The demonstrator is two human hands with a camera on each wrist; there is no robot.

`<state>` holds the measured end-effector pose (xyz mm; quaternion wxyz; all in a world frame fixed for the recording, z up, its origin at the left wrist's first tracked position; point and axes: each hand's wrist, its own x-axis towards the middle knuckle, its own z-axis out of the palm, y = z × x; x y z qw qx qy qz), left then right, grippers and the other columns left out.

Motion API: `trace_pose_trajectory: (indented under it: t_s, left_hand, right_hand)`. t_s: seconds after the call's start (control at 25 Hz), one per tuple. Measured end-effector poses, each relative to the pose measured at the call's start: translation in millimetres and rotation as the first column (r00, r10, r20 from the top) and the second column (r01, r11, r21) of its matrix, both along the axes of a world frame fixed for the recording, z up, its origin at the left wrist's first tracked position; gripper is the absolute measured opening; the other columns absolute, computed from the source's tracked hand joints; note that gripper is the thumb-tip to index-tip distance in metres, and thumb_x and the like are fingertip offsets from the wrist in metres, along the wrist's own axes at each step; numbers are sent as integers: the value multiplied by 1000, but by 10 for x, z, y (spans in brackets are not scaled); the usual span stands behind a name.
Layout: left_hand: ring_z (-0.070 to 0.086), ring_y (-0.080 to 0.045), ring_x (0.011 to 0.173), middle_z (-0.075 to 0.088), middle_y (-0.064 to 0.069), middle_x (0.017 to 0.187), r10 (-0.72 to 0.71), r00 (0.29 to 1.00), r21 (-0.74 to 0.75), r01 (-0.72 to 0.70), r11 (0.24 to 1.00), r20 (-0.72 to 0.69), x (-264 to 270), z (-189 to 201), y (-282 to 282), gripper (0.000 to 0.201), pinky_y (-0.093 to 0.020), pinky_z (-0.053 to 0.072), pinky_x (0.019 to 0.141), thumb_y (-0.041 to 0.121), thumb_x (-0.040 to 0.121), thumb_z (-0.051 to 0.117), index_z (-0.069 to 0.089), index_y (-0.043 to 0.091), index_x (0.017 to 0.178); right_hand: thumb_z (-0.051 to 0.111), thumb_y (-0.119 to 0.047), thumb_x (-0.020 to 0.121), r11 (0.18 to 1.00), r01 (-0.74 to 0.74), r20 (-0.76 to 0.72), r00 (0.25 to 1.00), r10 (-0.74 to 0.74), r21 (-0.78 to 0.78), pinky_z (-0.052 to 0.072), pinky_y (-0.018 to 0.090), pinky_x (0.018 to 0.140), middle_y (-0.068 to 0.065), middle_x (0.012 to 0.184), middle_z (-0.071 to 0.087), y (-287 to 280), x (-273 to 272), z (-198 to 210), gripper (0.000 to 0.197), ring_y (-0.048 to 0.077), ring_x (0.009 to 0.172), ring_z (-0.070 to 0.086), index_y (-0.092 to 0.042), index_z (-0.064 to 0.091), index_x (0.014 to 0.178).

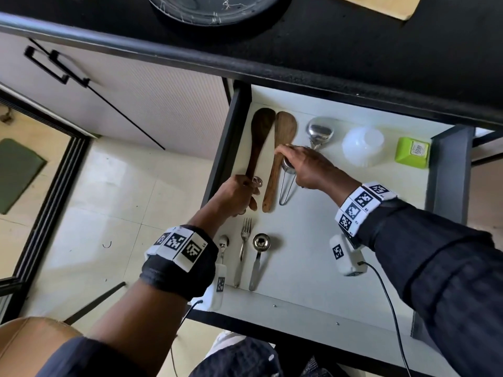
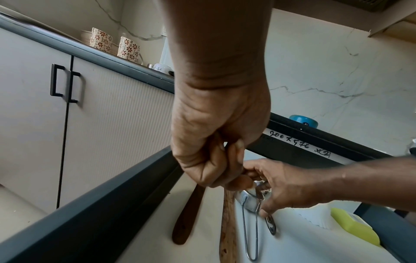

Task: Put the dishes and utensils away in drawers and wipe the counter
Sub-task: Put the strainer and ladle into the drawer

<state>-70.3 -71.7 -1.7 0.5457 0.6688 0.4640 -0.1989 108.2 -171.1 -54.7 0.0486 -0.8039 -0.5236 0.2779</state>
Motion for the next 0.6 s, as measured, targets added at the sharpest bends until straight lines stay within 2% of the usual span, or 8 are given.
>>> trace_pose_trajectory:
  t_s: [0.08, 0.16, 0.2, 0.28, 0.36, 0.44, 0.48, 0.6]
  left_hand:
    - [38, -12, 41, 64, -9, 73, -3, 1000, -6, 4, 1000, 28, -2, 68, 2, 26, -20, 25, 34, 9, 103, 36, 61, 2, 101]
    - [49, -5, 37, 60, -8, 77, 6, 997, -22, -5, 1000, 74, 3, 139, 17, 26, -14, 29, 33, 4, 103, 35, 58, -7, 108]
    - [52, -2, 36, 59, -7, 78, 11, 996, -36, -8, 999, 88, 4, 173, 21, 25, -11, 29, 33, 2, 103, 35, 56, -9, 112]
    - [52, -1, 39, 60, -9, 78, -4, 995, -75, 11, 997, 97, 1, 212, 2, 25, -11, 29, 35, -1, 102, 38, 55, -11, 117]
    - [54, -6, 52, 64, -12, 82, -85, 992, -62, 92, 994, 98, 16, 269, -54, 23, -14, 36, 42, 1, 100, 46, 55, -8, 119]
    - [63, -16, 63, 69, -14, 87, -148, 983, -79, 157, 984, 111, 21, 318, -126, 19, -20, 46, 51, 2, 97, 53, 54, -2, 116]
    - [66, -21, 67, 71, -16, 88, -148, 982, -123, 162, 979, 119, 31, 333, -165, 17, -25, 50, 54, 0, 95, 55, 54, 0, 112]
    - [70, -27, 76, 72, -18, 94, -192, 974, -140, 207, 968, 118, 16, 340, -304, 6, -32, 56, 57, 3, 96, 55, 53, 7, 98]
  right_hand:
    - [54, 16, 68, 988, 77, -27, 997, -74, 135, 39, 47, 105, 10, 139, 51, -105, -42, 100, 71, 30, 133, 45, -18, 48, 130]
    - [64, 5, 70, 885, 303, -157, 952, -263, 354, 52, 47, 88, 4, 113, 63, -258, -107, 157, 47, 27, 108, 61, -17, 60, 111]
    - [71, -3, 74, 809, 465, -293, 879, -376, 359, 57, 45, 77, 3, 99, 66, -326, -150, 222, 31, 22, 89, 65, -15, 63, 101]
    - [80, -25, 79, 708, 700, -580, 617, -532, 95, 60, 38, 65, 7, 88, 71, -440, -264, 401, 26, 17, 70, 66, -11, 66, 97]
    - [74, -43, 83, 718, 659, -740, 366, -565, -223, 59, 35, 64, 14, 91, 73, -517, -403, 564, 43, 20, 70, 67, -5, 67, 102]
    - [69, -46, 86, 734, 603, -824, 212, -525, -313, 57, 33, 65, 16, 88, 71, -555, -549, 671, 45, 24, 72, 67, -2, 68, 99]
    - [70, -40, 87, 727, 624, -848, 189, -496, -287, 57, 33, 64, 15, 84, 70, -559, -607, 685, 39, 23, 70, 67, -2, 68, 97]
    - [73, -14, 87, 682, 710, -838, 256, -482, -175, 59, 31, 63, 12, 75, 67, -607, -716, 651, 12, 21, 63, 63, -4, 66, 87]
